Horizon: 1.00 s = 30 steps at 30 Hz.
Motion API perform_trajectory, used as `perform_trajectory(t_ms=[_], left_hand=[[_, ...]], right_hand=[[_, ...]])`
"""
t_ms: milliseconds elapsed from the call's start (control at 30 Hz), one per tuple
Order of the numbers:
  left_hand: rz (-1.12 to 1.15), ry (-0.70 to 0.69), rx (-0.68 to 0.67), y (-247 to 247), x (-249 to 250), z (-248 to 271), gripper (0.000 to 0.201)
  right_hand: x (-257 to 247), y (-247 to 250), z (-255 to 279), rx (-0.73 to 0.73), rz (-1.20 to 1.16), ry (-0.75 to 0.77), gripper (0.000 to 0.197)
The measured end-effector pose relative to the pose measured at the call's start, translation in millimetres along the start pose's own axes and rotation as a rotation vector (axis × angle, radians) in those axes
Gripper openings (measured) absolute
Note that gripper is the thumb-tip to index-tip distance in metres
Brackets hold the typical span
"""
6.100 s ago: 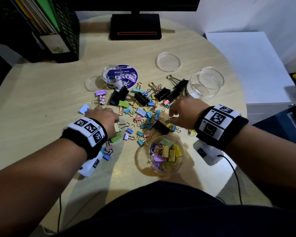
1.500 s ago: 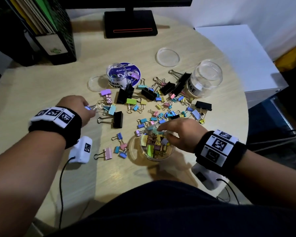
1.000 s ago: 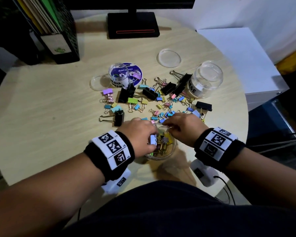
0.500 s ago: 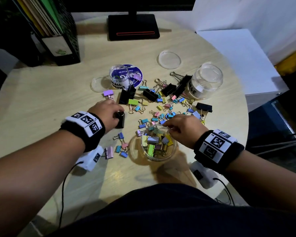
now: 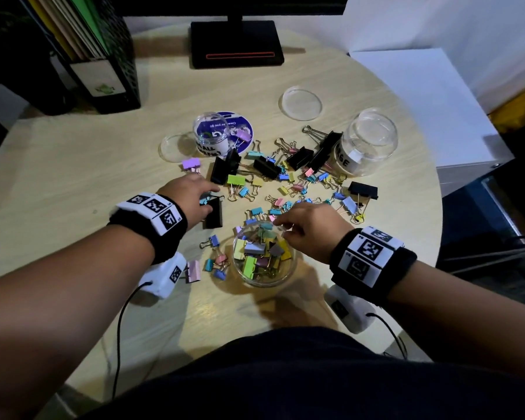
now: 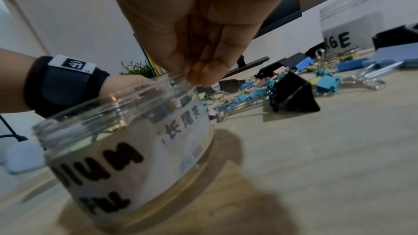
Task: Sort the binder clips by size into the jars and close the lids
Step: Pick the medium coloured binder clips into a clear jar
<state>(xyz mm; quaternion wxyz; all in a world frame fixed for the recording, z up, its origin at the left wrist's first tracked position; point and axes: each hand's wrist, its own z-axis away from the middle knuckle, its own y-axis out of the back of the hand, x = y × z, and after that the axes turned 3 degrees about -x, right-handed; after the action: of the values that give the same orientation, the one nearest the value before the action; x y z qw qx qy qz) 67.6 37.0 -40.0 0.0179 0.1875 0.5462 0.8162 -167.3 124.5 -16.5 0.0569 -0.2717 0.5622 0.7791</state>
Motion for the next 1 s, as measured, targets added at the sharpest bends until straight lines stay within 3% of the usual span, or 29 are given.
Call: perform_trajectory(t_ms=[167,233,400,633,733,867,1000], left_hand=[[-0.017,0.016,-0.027,-1,1,-4,0.039],[-0.003,0.035,-0.016,-1,2,-3,0.035],[0.114,0.039,0.104,11,11,4,0.022],[0.393,-0.081,0.228,19,46,31,0.011],[0.461,-0.259,0.110,13,64,49,0.012],[0.160,-0.449,-0.116,2,70,58,0.014],[0.151,-0.421,-0.150,9,69,56,0.031]], right_hand=[[1,9,-6,0.005,0.030,0.026,0.025],[8,17,-11,0.016,0.045,-0.029,0.027],[32,32,-28,0.027,0.123,-0.167,0.027],[38,30,-48,-0.010,0.190,-0.189,0.027],[36,24,-58,-0.065,0.235,-0.213,0.029],[35,19,-64,-0.147,0.299,-0.235,0.035],[35,19,-64,-0.202,0.355,-0.235,0.033]])
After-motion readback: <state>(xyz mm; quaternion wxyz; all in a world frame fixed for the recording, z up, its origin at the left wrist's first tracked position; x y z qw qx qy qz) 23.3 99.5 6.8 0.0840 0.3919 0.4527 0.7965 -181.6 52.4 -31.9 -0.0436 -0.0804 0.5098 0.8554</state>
